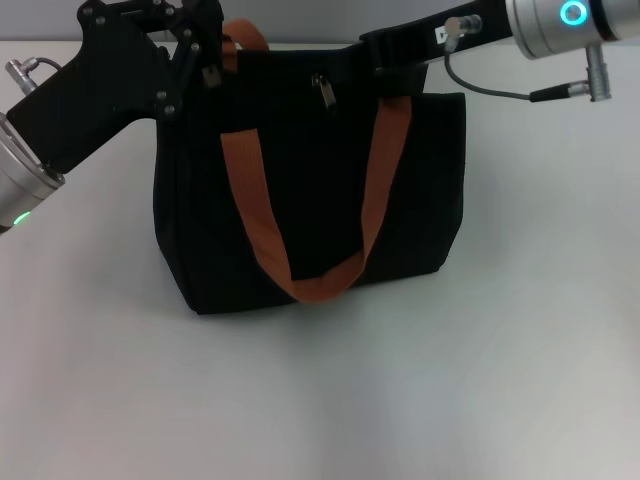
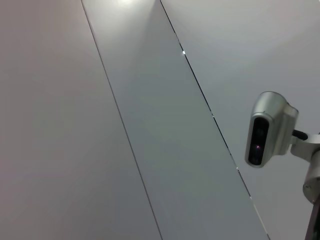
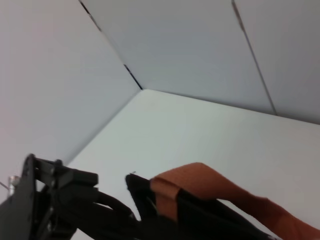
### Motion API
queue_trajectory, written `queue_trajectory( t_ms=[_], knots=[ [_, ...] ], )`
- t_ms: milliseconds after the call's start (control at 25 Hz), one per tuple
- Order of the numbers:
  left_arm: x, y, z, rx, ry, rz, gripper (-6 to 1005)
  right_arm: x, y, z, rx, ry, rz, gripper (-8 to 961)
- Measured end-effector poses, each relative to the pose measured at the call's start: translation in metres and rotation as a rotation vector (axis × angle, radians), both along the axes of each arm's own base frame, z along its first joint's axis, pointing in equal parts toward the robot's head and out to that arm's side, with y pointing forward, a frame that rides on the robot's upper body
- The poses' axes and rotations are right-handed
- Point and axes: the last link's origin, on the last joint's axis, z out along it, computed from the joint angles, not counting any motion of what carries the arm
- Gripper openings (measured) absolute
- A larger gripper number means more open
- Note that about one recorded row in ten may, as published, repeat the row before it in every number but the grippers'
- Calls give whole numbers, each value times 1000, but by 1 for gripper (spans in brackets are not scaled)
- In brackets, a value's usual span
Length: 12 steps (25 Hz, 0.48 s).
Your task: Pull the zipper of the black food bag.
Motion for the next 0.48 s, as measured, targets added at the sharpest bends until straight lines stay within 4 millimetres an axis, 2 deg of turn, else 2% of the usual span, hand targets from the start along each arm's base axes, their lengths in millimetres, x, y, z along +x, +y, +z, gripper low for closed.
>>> queue_trajectory(
  t_ms=[280, 480],
  knots=[
    [-1, -1, 0, 1, -1, 2, 98, 7, -1, -2, -24, 1, -8, 40],
    [-1, -1, 0, 1, -1, 3, 98, 5, 1, -12, -61, -8, -5, 140]
  ],
)
